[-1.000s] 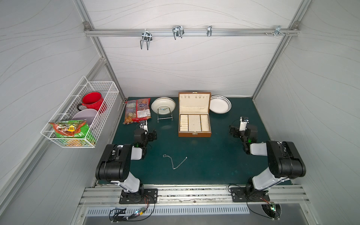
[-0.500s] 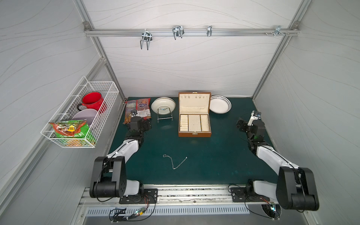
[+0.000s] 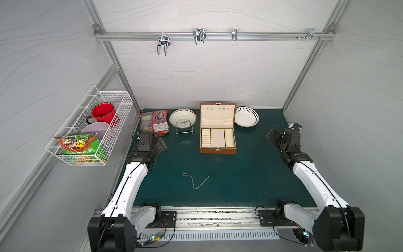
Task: Put jewelry chain into jewelry box
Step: Pick up the necklace from the center of the board.
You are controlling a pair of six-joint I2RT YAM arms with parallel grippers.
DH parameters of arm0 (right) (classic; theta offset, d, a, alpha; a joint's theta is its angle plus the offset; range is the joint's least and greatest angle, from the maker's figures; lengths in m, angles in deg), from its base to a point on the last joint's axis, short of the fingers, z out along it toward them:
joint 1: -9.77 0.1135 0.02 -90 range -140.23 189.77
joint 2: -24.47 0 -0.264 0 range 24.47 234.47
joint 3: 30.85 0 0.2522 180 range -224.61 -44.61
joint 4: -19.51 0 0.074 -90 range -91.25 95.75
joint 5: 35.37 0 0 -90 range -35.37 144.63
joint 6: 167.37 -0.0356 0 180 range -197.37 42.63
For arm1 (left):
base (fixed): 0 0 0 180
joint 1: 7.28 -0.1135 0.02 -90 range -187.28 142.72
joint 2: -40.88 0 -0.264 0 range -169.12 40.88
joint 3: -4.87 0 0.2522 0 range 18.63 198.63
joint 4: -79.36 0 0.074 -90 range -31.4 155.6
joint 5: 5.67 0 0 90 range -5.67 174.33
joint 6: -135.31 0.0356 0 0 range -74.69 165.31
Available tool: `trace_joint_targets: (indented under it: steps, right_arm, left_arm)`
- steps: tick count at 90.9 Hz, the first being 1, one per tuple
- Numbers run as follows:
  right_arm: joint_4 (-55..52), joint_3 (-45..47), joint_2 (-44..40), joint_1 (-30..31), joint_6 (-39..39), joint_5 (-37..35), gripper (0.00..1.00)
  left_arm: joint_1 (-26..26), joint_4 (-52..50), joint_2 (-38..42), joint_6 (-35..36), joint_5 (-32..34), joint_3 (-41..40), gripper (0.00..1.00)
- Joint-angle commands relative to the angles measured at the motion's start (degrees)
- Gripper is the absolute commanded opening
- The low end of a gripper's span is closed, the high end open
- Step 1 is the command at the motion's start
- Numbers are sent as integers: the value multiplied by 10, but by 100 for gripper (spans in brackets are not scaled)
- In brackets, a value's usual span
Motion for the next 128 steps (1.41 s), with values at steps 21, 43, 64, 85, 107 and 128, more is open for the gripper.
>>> trace_joint_targets:
  steps: [21,43,64,85,107,128]
  right_arm:
    - [-115,-71,0,207,142,51,99]
    - [-144,-84,6,295,177,27,99]
    - [-144,-77,9,360,192,-34,99]
    - [-145,-64,1,390,185,-59,99]
    - [-143,-60,-9,396,173,-68,99]
    - [-137,-51,-16,397,168,-63,99]
  left_arm:
    - [146,-199,40,-40,-46,23,78]
    - [260,-261,13,-102,-38,30,73]
    - [356,-265,-50,-188,-28,23,69]
    - [402,-203,-144,-259,-37,29,54]
    - [413,-184,-261,-301,-44,64,41]
    - [413,-140,-306,-305,-52,69,38]
